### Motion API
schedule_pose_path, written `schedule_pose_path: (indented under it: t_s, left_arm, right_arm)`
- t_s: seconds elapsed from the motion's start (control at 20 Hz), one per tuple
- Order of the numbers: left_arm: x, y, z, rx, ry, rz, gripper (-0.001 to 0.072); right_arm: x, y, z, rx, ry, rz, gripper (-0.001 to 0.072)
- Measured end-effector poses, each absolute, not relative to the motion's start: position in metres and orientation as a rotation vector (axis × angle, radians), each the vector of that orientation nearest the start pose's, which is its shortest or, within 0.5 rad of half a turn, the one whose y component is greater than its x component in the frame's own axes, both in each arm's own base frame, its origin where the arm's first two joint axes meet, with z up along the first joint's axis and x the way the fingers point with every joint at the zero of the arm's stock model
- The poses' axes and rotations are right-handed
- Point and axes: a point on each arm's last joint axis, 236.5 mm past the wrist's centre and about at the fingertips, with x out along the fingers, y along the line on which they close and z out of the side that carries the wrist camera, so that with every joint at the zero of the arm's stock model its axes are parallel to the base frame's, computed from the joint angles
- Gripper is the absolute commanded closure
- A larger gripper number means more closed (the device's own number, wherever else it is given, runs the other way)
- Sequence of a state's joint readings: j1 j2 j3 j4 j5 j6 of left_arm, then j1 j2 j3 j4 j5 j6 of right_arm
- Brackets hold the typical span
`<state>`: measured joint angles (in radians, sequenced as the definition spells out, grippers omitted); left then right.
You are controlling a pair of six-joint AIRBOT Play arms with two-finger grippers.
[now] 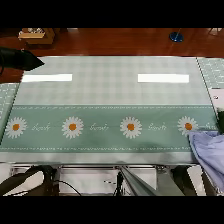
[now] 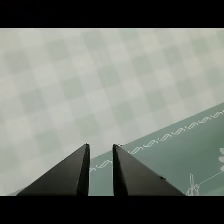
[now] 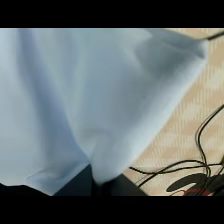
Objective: Fold the shirts.
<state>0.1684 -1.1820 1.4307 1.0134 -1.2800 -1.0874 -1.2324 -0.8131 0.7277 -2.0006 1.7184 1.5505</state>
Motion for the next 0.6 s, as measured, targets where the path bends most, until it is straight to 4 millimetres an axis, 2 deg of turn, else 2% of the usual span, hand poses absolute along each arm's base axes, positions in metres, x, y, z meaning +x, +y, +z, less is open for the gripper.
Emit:
schedule_pose_path:
  t_s: [0.05, 0.1, 0.15, 0.25, 0.3, 0.35, 0.4, 0.5, 0.55, 0.6]
  left_arm:
    - [0.409, -0.049, 0.171, -0.053, 0.863, -0.46, 0.0512]
    - [0.411, -0.046, 0.172, -0.051, 0.857, -0.448, 0.0512]
    - [0.412, -0.043, 0.172, -0.051, 0.854, -0.44, 0.0511]
    - [0.413, -0.037, 0.172, -0.052, 0.852, -0.426, 0.0503]
    - [0.413, -0.035, 0.172, -0.052, 0.852, -0.421, 0.0396]
    - [0.413, -0.034, 0.171, -0.052, 0.851, -0.416, 0.0198]
    - [0.414, -0.033, 0.171, -0.054, 0.853, -0.415, 0.0104]
    - [0.415, -0.032, 0.167, -0.061, 0.861, -0.412, 0.0107]
    - [0.416, -0.033, 0.164, -0.067, 0.869, -0.412, 0.0107]
    - [0.418, -0.035, 0.16, -0.074, 0.88, -0.415, 0.0108]
  right_arm:
    - [-0.053, -0.161, 0.014, 0.793, 1.832, -1.19, 0.0602]
    - [-0.058, -0.159, 0.01, 0.779, 1.858, -1.195, 0.0395]
    - [-0.065, -0.159, 0.008, 0.756, 1.885, -1.202, 0.0238]
    - [-0.07, -0.164, 0.004, 0.709, 1.897, -1.214, 0.0224]
    - [-0.068, -0.17, 0.001, 0.691, 1.869, -1.222, 0.0224]
    - [-0.059, -0.178, -0.004, 0.689, 1.81, -1.221, 0.0226]
    - [-0.043, -0.185, -0.009, 0.706, 1.725, -1.199, 0.0238]
    - [0.019, -0.207, -0.012, 0.751, 1.456, -1.085, 0.0364]
    - [0.064, -0.219, -0.003, 0.771, 1.282, -0.992, 0.0365]
    - [0.111, -0.231, 0.015, 0.767, 1.117, -0.892, 0.0365]
